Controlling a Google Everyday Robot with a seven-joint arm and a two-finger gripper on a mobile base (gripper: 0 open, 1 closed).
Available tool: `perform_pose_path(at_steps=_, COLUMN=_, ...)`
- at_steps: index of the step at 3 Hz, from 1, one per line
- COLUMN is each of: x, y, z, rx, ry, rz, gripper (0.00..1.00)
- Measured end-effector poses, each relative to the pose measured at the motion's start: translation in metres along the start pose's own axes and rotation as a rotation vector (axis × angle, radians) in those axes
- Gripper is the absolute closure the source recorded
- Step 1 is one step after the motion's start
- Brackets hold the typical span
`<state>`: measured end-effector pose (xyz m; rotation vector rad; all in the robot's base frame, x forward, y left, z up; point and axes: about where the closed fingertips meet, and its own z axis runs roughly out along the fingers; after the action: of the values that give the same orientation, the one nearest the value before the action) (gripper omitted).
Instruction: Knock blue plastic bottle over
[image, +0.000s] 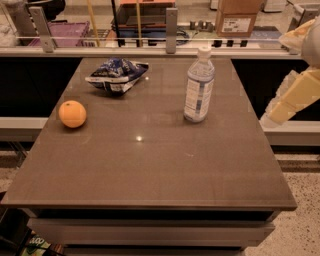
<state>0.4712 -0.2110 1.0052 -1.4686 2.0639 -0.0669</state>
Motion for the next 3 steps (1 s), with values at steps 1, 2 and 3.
perform_pose_path(at_steps=1, x=-0.005, y=-0.01, z=0.008, rx=-0.004, ry=-0.086, rz=0.052, gripper=0.0)
perform_pose_path(at_steps=2, x=-0.008, y=-0.015, z=0.02, rx=-0.017, ry=-0.174, rz=0.1, gripper=0.0)
perform_pose_path(at_steps=3, x=-0.017, y=-0.012, z=0.032, rx=-0.026, ry=-0.264, rz=0.158, gripper=0.0)
